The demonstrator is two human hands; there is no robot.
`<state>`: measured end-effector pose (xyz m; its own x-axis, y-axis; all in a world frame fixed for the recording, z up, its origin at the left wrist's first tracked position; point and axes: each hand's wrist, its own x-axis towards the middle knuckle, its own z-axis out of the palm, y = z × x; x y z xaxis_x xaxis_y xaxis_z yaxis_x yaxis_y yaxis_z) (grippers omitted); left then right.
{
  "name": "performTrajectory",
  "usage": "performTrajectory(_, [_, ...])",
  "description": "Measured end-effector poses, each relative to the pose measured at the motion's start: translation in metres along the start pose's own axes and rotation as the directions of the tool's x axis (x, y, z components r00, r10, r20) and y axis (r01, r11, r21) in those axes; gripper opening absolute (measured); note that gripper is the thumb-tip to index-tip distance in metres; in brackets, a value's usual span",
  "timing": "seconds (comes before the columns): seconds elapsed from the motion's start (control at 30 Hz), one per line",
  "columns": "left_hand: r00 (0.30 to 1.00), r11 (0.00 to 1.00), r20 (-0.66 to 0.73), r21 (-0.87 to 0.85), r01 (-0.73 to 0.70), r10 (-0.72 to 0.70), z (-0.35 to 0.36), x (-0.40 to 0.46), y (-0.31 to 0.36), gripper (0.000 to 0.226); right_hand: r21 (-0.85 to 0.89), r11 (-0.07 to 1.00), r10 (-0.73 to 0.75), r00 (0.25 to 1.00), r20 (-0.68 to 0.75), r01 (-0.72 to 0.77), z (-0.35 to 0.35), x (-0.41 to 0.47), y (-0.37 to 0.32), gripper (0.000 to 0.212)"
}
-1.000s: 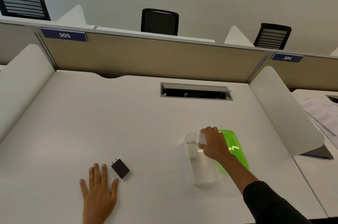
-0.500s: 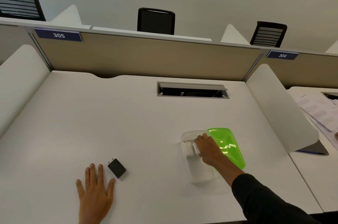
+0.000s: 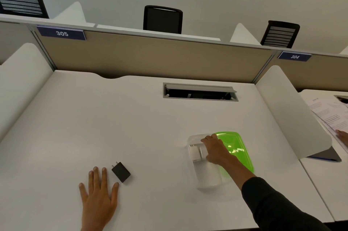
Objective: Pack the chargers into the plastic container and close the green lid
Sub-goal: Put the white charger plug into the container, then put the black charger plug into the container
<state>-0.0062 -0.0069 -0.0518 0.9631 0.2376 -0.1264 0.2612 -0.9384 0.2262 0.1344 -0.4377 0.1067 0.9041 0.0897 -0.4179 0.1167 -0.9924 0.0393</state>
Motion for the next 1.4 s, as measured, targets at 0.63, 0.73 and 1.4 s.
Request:
performTrajectory(0.63, [0.999, 1.0, 0.031, 0.022, 0.016, -0.017, -0.006, -0.001, 0.003, 0.084, 0.364, 0.835, -0.406, 0.909, -0.098, 0.413, 0.006, 0.021, -0.218, 0.056])
performTrajectory(0.73, [0.999, 1.0, 0.04, 0.024, 0.015, -0.016, -0.009, -0.001, 0.004, 0.084, 0.294, 0.87, -0.41, 0.912, -0.01, 0.395, 0.025, 0.016, -0.254, 0.059])
performTrajectory(1.4, [0.999, 1.0, 0.04, 0.0, 0.004, -0.004, -0.021, -0.003, 0.01, 0.085, 0.222, 0.897, -0.36, 0.923, -0.138, 0.383, 0.027, 0.023, -0.274, 0.034])
